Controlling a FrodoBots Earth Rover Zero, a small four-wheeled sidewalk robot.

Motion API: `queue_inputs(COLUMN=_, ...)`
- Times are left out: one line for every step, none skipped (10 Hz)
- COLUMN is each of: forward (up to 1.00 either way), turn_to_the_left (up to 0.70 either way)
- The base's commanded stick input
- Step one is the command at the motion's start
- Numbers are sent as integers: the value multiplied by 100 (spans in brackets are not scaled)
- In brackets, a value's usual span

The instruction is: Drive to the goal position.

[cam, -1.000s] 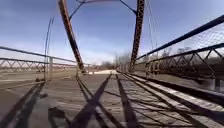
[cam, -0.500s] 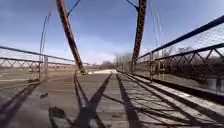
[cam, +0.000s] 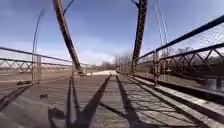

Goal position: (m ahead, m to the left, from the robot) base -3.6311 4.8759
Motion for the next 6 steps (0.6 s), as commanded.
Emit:
queue_inputs(forward=100, turn_to_the_left=0)
queue_inputs(forward=100, turn_to_the_left=0)
queue_inputs(forward=100, turn_to_the_left=19)
queue_inputs(forward=100, turn_to_the_left=40)
queue_inputs(forward=100, turn_to_the_left=37)
queue_inputs(forward=100, turn_to_the_left=1)
